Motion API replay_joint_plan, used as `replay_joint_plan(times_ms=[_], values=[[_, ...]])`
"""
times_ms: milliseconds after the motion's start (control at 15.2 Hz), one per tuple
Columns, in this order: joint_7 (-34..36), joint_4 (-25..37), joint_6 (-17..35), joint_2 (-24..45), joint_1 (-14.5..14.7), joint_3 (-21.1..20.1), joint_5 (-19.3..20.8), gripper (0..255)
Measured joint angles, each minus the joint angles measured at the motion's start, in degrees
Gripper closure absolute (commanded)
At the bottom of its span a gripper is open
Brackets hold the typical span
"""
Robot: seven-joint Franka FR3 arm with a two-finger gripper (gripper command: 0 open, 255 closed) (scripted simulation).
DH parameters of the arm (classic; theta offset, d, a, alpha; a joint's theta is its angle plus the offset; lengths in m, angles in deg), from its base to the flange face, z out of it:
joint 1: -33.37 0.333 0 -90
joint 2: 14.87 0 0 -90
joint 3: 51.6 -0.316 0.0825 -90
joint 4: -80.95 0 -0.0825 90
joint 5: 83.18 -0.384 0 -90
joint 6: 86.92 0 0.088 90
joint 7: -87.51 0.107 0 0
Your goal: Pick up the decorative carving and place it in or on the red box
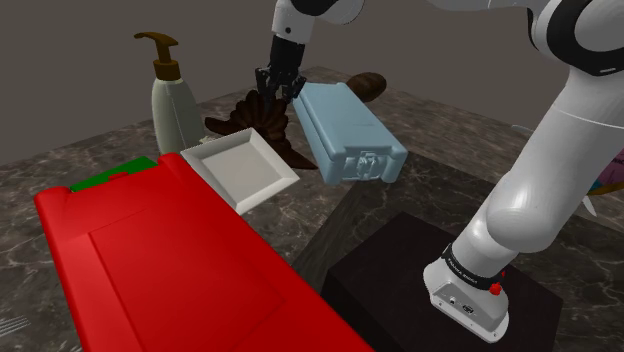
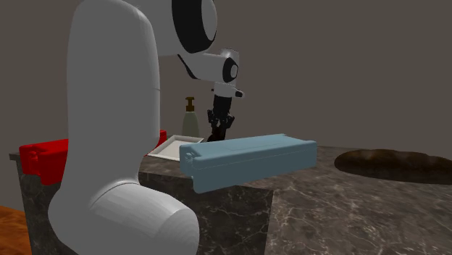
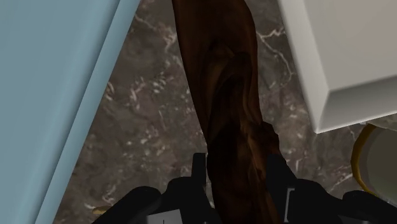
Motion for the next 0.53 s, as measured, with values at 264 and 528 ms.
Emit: replay_joint_plan(times_ms=[264,528], values=[[0.4,2.0,-2.1,0.0,0.0,0.0,0.1,255],[1.0,5.2,-5.4,-0.1,0.0,0.0,0.2,255]])
